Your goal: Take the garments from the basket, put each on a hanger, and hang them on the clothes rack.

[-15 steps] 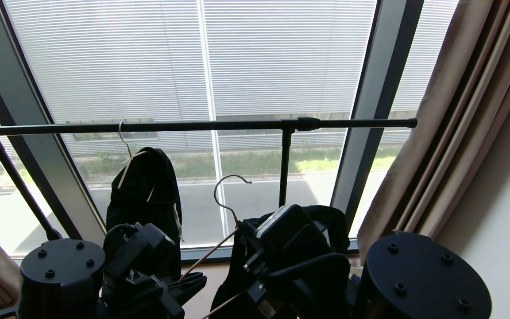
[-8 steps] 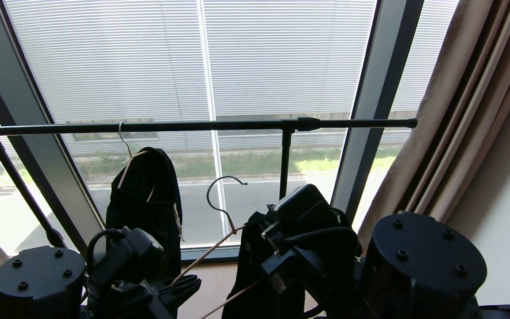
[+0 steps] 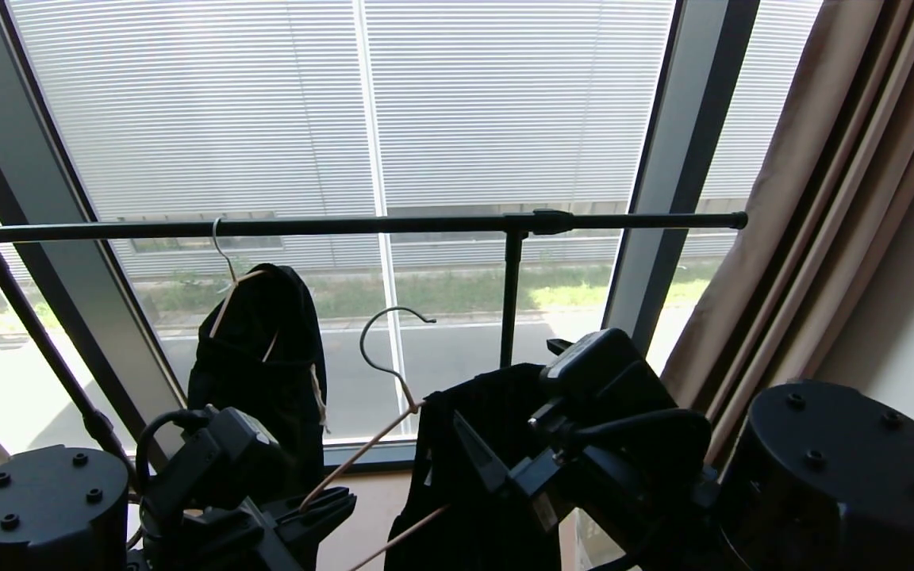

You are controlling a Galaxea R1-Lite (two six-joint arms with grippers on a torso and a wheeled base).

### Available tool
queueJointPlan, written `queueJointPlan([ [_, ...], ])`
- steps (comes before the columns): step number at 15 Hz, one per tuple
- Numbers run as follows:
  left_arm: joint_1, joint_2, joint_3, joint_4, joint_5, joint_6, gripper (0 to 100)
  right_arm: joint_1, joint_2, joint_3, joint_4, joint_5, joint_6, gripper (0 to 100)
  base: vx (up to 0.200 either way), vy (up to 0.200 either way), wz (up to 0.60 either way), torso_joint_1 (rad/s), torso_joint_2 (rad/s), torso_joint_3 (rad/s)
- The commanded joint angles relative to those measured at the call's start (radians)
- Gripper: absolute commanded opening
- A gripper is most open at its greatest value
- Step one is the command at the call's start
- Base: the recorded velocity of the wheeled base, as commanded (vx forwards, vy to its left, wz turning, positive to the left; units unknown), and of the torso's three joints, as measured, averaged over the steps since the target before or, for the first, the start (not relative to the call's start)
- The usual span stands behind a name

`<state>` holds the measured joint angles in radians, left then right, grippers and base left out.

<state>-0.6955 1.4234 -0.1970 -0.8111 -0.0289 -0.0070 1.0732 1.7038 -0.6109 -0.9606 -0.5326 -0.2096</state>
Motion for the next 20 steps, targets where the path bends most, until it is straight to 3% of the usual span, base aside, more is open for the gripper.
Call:
queueJointPlan([
  [1,0.001,-0.001,0.002,-0.002,0.000,-0.001,0,0.001,-0.043,0.022,0.000,0.005,-0.001,100,0.000,0.000,0.00,0.000,0.00,0.000],
  [4,0.001,-0.003,0.010,-0.002,0.000,-0.001,0,-0.027,-0.127,0.074,0.046,0.095,-0.016,100,0.000,0.000,0.00,0.000,0.00,0.000],
  [7,0.002,-0.012,0.037,-0.002,-0.003,0.001,0,-0.153,-0.243,0.049,0.275,0.338,-0.063,100,0.000,0.000,0.00,0.000,0.00,0.000],
  [8,0.002,-0.014,0.041,-0.002,-0.005,0.002,0,-0.174,-0.259,0.033,0.327,0.384,-0.070,100,0.000,0.000,0.00,0.000,0.00,0.000],
  [10,0.002,-0.032,0.045,0.000,-0.005,0.005,0,-0.268,-0.283,-0.063,0.517,0.519,-0.086,100,0.000,0.000,0.00,0.000,0.00,0.000],
  [12,0.001,-0.037,0.054,0.000,-0.006,0.005,0,-0.354,-0.276,-0.135,0.635,0.657,-0.217,100,0.000,0.000,0.00,0.000,0.00,0.000],
  [14,-0.001,-0.041,0.074,-0.002,-0.009,0.005,0,-0.443,-0.219,-0.297,0.912,0.876,-0.447,100,0.000,0.000,0.00,0.000,0.00,0.000],
  [17,-0.004,-0.054,0.074,-0.002,-0.025,0.005,0,-0.509,-0.050,-0.538,1.174,1.051,-0.642,100,0.000,0.000,0.00,0.000,0.00,0.000],
  [20,-0.009,-0.063,0.070,-0.002,-0.025,0.007,0,-0.512,0.062,-0.682,1.358,1.155,-0.676,100,0.000,0.000,0.00,0.000,0.00,0.000],
])
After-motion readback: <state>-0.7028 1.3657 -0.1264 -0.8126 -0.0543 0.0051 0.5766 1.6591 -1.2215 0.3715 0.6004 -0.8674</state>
